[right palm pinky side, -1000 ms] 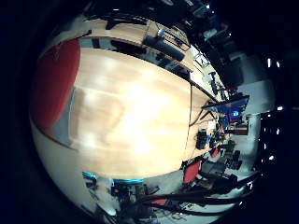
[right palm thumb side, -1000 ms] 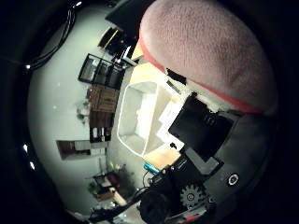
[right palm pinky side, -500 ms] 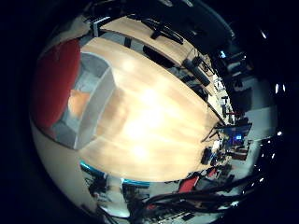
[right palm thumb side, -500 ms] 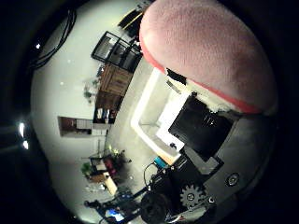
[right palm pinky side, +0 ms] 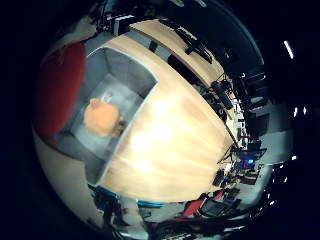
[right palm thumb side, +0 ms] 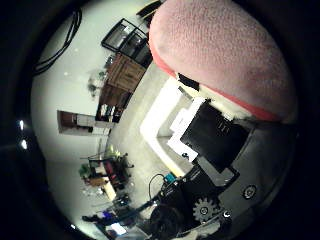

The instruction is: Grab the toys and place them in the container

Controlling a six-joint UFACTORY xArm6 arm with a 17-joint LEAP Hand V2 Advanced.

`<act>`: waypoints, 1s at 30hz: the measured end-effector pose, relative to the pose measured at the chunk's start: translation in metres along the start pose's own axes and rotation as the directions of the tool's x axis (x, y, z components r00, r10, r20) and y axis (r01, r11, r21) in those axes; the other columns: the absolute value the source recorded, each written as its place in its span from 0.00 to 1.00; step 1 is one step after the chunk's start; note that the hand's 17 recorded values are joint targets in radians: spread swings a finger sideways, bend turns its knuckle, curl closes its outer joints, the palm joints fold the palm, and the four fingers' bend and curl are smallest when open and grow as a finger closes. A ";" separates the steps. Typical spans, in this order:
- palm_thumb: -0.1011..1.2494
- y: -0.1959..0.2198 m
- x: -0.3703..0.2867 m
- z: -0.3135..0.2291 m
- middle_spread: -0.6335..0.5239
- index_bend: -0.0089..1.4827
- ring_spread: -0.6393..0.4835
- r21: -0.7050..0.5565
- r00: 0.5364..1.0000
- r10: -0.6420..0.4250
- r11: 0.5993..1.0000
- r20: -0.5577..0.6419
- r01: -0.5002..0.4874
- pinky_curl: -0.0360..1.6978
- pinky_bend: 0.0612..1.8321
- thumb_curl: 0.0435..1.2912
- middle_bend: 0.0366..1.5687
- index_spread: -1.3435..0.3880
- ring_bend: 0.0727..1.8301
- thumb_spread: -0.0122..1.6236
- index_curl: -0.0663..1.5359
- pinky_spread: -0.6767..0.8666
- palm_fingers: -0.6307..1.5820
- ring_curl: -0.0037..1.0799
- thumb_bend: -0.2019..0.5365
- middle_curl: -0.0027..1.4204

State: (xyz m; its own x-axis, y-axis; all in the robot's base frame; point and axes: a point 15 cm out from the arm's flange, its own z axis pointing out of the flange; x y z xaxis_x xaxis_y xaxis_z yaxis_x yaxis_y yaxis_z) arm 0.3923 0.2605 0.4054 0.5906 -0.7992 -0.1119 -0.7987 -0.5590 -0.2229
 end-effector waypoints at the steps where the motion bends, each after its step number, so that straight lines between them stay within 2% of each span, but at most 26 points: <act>1: 0.76 0.000 -0.001 0.000 0.29 0.29 0.33 0.001 1.000 0.001 1.000 0.000 -0.001 0.30 0.63 0.21 0.72 0.47 0.70 0.69 0.47 0.14 0.84 0.46 0.25 0.38; 13: 0.75 -0.001 -0.003 0.008 0.29 0.26 0.33 -0.016 1.000 -0.015 1.000 0.002 0.015 0.30 0.63 0.20 0.72 0.46 0.69 0.72 0.48 0.13 0.84 0.46 0.24 0.38; 15: 0.66 0.000 -0.001 0.014 0.28 0.24 0.33 -0.030 1.000 -0.023 0.999 0.003 0.023 0.31 0.64 0.18 0.70 0.45 0.69 0.74 0.48 0.13 0.82 0.45 0.19 0.37; 16: 0.55 0.001 0.000 0.019 0.27 0.20 0.32 -0.045 1.000 -0.030 0.999 0.005 0.031 0.31 0.66 0.15 0.66 0.45 0.68 0.74 0.47 0.13 0.78 0.45 0.13 0.37; 17: 0.42 0.002 0.001 0.023 0.27 0.17 0.30 -0.056 0.999 -0.038 0.998 0.007 0.039 0.31 0.67 0.12 0.61 0.45 0.67 0.72 0.47 0.13 0.73 0.45 0.07 0.35; 18: 0.31 0.003 0.002 0.025 0.26 0.13 0.29 -0.066 0.999 -0.044 0.997 0.009 0.045 0.32 0.69 0.11 0.55 0.45 0.65 0.68 0.46 0.12 0.64 0.44 0.06 0.34; 19: 0.24 0.005 0.004 0.026 0.28 0.13 0.30 -0.072 0.999 -0.046 0.996 0.010 0.046 0.33 0.69 0.10 0.50 0.46 0.63 0.65 0.47 0.13 0.54 0.45 0.09 0.33; 20: 0.20 0.008 0.005 0.027 0.29 0.14 0.31 -0.085 0.999 -0.048 0.995 0.012 0.049 0.33 0.66 0.10 0.48 0.46 0.60 0.63 0.47 0.15 0.46 0.44 0.10 0.32; 21: 0.15 0.010 0.006 0.029 0.32 0.17 0.35 -0.096 0.998 -0.054 0.994 0.014 0.055 0.33 0.59 0.11 0.45 0.47 0.54 0.60 0.47 0.23 0.33 0.42 0.12 0.31; 22: 0.13 0.011 0.007 0.029 0.35 0.18 0.39 -0.100 0.998 -0.063 0.993 0.015 0.064 0.32 0.56 0.11 0.43 0.47 0.49 0.58 0.46 0.30 0.30 0.40 0.15 0.30; 25: 0.07 0.011 0.007 0.029 0.40 0.15 0.46 -0.101 0.996 -0.084 0.991 0.021 0.086 0.25 0.48 0.13 0.38 0.48 0.39 0.53 0.39 0.47 0.28 0.29 0.20 0.27; 30: 0.06 0.011 0.006 0.028 0.43 0.13 0.52 -0.098 0.995 -0.097 0.990 0.024 0.099 0.21 0.44 0.15 0.32 0.49 0.34 0.51 0.35 0.59 0.30 0.24 0.21 0.24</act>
State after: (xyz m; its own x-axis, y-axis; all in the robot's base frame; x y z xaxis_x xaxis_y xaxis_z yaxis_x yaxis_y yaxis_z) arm 0.3905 0.2556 0.3752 0.6679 -0.7356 -0.1130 -0.7438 -0.6542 -0.1370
